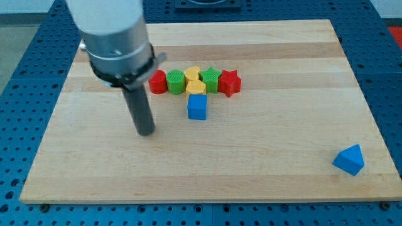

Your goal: Move the blue cube below the red star

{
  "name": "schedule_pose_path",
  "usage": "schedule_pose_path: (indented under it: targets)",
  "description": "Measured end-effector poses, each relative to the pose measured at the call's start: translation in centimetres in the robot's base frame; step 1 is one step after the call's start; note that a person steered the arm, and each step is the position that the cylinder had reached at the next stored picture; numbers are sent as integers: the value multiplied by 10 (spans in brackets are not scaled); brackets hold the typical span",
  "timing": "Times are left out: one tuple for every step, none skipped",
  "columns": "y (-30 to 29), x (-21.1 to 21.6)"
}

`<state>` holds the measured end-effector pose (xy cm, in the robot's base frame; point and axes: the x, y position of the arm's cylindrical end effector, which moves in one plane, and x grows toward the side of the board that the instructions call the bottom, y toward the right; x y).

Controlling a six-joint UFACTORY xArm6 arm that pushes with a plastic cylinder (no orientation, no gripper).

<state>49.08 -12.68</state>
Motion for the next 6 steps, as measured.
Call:
schedule_pose_path:
  targets:
    - [-6,-41]
    - [12,-57]
    - [37,-56]
    - [54,-42]
    - [77,-36]
    - [103,-36]
